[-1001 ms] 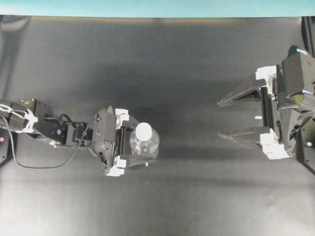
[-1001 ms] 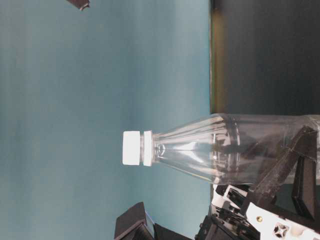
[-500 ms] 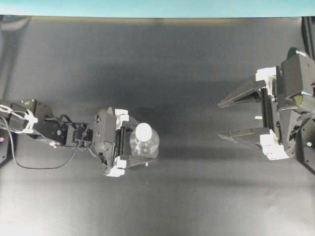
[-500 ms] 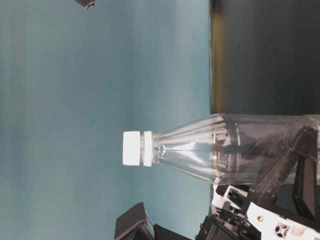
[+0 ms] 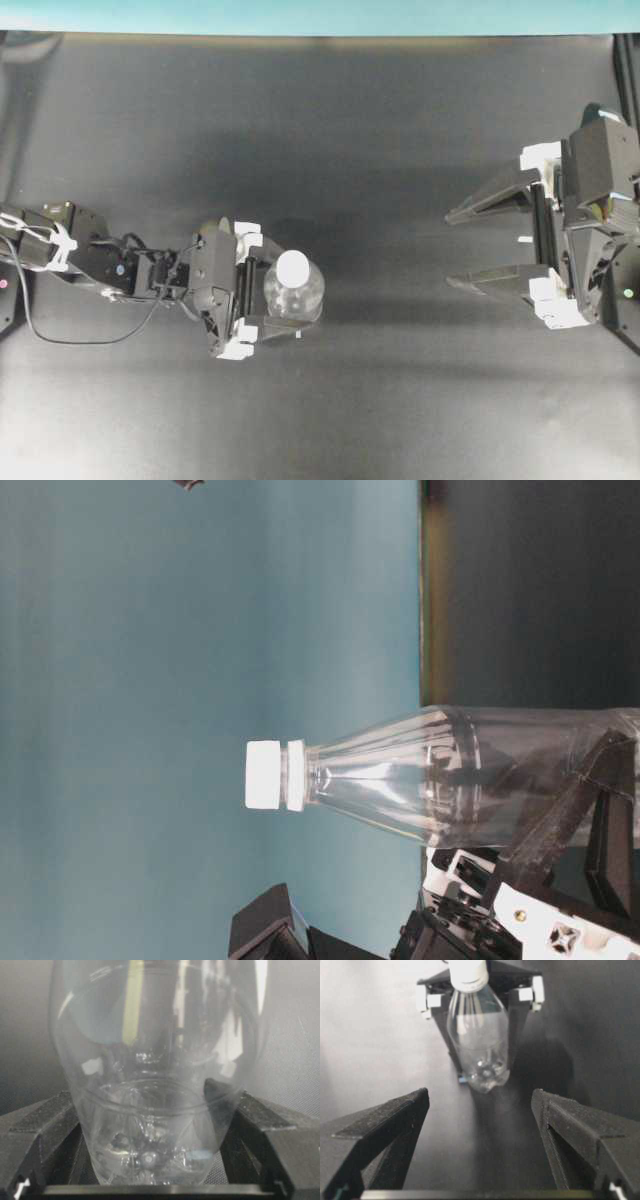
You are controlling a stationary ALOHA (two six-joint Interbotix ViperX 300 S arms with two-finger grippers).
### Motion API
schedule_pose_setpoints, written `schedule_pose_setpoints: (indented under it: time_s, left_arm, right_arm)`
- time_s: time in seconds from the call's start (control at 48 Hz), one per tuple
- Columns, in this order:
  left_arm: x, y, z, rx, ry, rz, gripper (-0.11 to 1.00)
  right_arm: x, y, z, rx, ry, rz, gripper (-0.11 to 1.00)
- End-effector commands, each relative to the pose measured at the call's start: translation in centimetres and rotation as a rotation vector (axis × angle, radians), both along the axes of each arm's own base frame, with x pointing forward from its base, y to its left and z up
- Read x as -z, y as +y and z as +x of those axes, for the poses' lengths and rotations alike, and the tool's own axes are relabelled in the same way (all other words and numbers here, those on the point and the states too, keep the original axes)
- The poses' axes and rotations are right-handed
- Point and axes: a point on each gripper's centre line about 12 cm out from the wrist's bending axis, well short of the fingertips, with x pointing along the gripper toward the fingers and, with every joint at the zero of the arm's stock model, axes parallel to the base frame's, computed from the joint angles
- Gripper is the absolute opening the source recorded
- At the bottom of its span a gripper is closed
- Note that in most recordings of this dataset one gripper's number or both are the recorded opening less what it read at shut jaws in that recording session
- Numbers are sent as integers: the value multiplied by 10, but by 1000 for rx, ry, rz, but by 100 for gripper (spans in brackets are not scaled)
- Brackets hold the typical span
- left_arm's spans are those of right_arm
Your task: Open the bottle cap by holding the bottle with the left arm and twisting the cap with the right arm.
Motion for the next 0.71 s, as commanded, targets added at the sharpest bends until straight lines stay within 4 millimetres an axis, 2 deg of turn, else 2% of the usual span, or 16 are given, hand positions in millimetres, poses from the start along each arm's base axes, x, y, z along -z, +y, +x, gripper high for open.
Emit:
schedule_pose_setpoints:
  time_s: [0.0, 0.688]
  left_arm:
    - [-2, -1, 2, 4, -6, -1, 82]
    - [-2, -1, 4, 4, -8, -1, 82]
  right_arm:
    - [-4, 0, 1, 3, -18, 8, 80]
    - [4, 3, -1, -9, 2, 8, 80]
